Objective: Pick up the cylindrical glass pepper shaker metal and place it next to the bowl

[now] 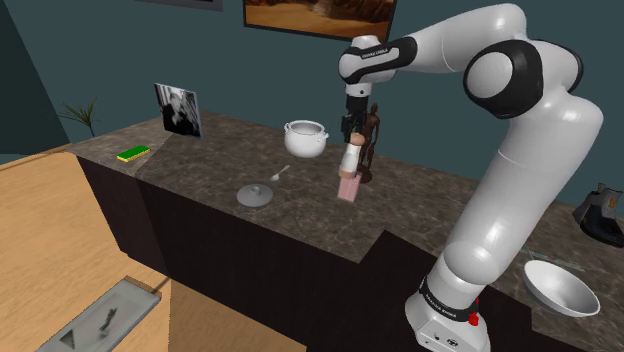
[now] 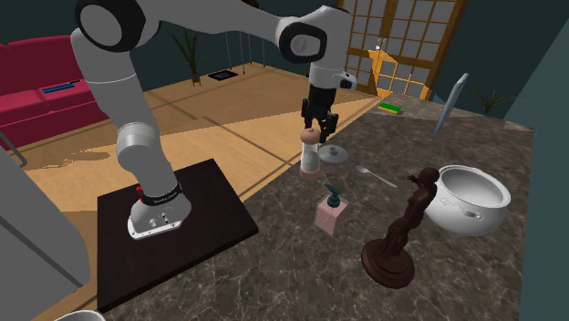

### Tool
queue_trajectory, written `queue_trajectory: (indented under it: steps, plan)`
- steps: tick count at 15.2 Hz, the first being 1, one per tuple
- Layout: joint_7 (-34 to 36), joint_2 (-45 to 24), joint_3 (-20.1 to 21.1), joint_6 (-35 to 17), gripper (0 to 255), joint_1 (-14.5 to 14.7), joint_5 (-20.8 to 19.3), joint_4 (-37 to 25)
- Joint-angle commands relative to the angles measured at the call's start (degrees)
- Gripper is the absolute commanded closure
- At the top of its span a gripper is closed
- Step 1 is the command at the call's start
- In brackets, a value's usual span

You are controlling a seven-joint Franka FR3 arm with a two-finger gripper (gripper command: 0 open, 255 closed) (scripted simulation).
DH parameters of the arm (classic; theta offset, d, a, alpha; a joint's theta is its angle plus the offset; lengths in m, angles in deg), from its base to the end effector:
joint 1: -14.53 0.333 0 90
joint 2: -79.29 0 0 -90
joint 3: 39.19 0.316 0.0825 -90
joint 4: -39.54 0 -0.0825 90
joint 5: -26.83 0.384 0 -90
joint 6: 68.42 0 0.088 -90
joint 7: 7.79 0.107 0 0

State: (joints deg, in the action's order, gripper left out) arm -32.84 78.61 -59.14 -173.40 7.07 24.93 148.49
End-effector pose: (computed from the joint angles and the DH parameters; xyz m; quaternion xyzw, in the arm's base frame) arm 0.4914 -0.2571 0.4834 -0.9989 0.0157 0.0440 0.0018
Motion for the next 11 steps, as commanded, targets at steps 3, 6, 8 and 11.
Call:
queue_trajectory:
  steps: [3, 6, 8, 11]
  plan:
    - [0.00, 0.52, 0.02, 3.10, 255, 0.03, -0.15, -2.60]
    - [-0.02, 0.69, 0.04, 5.38, 255, 0.05, -0.19, -4.72]
    - [-0.06, 0.74, 0.05, 6.91, 255, 0.06, -0.20, -6.21]
    - [-0.14, 0.70, 0.06, 9.23, 255, 0.06, -0.18, -8.55]
